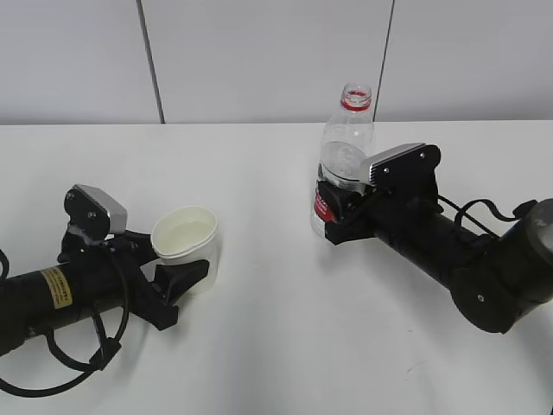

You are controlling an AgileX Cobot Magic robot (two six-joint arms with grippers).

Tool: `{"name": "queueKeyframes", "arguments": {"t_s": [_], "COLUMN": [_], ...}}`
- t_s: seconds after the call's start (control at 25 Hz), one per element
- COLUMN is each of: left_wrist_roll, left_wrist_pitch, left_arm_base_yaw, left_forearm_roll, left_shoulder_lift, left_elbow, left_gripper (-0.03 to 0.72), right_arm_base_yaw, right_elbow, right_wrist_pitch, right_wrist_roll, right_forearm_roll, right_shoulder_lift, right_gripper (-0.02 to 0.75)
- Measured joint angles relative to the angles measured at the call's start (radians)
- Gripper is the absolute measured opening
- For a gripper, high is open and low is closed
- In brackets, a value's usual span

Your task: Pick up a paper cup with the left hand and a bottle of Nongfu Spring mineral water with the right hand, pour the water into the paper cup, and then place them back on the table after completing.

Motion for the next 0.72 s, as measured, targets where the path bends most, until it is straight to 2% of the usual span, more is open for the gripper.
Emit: {"name": "queueKeyframes", "arguments": {"t_s": [0.32, 0.6, 0.72], "left_wrist_roll": [0.000, 0.000, 0.000], "left_wrist_pitch": [0.000, 0.000, 0.000], "left_arm_base_yaw": [0.000, 0.000, 0.000], "left_forearm_roll": [-0.001, -0.001, -0.004], "left_shoulder_lift": [0.000, 0.000, 0.000], "left_elbow": [0.000, 0.000, 0.000], "left_gripper": [0.435, 0.442, 0.496], "right_arm_base_yaw": [0.000, 0.000, 0.000], "right_elbow": [0.000, 0.000, 0.000], "right_wrist_pitch": [0.000, 0.000, 0.012], "right_wrist_roll": [0.028, 0.035, 0.035], "right_forearm_roll": [0.004, 0.004, 0.004], "right_shoulder_lift": [0.000, 0.002, 0.002], "right_gripper": [0.417, 0.519, 0.570]}}
